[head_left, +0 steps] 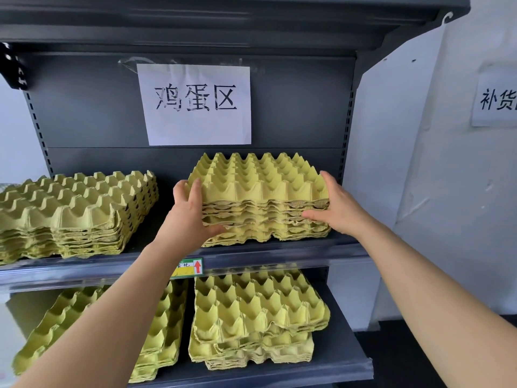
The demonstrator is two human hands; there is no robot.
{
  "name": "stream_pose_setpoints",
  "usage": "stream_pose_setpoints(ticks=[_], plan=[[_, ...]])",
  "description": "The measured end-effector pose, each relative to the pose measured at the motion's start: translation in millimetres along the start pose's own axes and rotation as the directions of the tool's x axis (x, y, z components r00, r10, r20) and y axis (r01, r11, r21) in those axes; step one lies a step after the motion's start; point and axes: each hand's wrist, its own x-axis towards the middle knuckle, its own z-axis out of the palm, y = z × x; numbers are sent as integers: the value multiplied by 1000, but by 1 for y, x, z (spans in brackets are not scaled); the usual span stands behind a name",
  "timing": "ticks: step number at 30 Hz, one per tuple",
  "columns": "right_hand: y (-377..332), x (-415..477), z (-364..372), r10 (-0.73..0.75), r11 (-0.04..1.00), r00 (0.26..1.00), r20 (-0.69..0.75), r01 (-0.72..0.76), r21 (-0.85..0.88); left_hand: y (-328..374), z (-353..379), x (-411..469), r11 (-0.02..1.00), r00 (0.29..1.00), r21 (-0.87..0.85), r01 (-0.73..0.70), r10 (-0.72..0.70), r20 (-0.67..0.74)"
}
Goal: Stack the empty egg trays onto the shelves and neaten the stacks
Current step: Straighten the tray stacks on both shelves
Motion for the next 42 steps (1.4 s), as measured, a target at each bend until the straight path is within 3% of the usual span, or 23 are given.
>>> stream_pose_setpoints(ticks=[5, 7, 10, 12, 23, 29, 42], plan=[[-2, 1, 0, 30, 999, 1000, 0, -30, -20, 1, 0, -1, 989, 1000, 146, -20, 22, -13], [-5, 1, -1, 4, 991, 998, -63, -12, -130, -2, -2, 3, 978, 996, 203, -44, 59, -69], [-12, 0, 0, -191, 939, 975, -111, 149, -310, 0, -5, 4, 957, 970, 260, -130, 177, -165], [-18, -1, 4, -268, 909, 961, -66, 229, -349, 3, -5, 4, 927, 961, 322, -194, 246, -129], [-35, -7, 15, -192, 868, 979, -62, 141, -475, 1, -4, -1, 901, 958, 364, -237, 278, -63], [-83, -42, 30, -311, 843, 945, -102, 225, -489, -21, -29, -25, 902, 918, 268, -339, 380, -117], [-213, -125, 181, -219, 926, 973, 70, 230, -300, -184, -65, -142, 907, 948, 275, -319, 305, 96]])
